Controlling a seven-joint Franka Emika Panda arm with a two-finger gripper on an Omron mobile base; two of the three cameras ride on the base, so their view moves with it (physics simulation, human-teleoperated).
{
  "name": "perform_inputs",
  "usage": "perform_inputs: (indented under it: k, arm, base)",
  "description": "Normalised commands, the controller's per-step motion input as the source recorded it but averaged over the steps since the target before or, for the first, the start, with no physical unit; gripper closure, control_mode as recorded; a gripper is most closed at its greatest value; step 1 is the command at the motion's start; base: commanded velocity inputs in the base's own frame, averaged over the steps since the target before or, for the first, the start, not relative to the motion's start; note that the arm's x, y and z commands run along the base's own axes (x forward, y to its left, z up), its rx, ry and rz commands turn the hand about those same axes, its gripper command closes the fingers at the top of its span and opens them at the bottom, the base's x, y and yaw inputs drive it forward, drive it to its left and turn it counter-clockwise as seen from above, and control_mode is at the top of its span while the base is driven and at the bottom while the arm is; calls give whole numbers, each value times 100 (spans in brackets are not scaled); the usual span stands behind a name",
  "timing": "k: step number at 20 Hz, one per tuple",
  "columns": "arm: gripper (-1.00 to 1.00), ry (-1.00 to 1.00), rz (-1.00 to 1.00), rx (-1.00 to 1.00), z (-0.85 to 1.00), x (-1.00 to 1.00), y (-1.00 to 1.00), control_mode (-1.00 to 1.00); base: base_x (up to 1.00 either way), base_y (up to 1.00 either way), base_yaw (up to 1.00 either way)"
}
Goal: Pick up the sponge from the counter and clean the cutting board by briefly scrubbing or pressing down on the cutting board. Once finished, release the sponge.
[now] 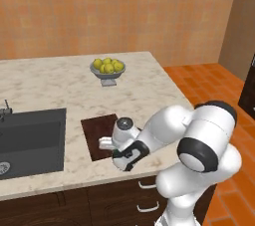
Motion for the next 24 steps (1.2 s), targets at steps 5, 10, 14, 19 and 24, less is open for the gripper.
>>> perform_inputs:
  k: [5, 10, 14, 19, 24]
  arm:
    - [100, 6, 0, 8, 38, -11, -36, -100]
    - [100, 0, 0, 1, 0, 0, -39, -100]
    - [100, 1, 0, 0, 0, 42, -16, -100]
    - [100, 4, 0, 0, -2, 56, 0, -100]
    - [100, -5, -3, 0, -33, 20, 0, -100]
  base:
    - [0, 0, 0]
    - [0, 0, 0]
    - [0, 0, 0]
    - [0, 0, 0]
    - [0, 0, 0]
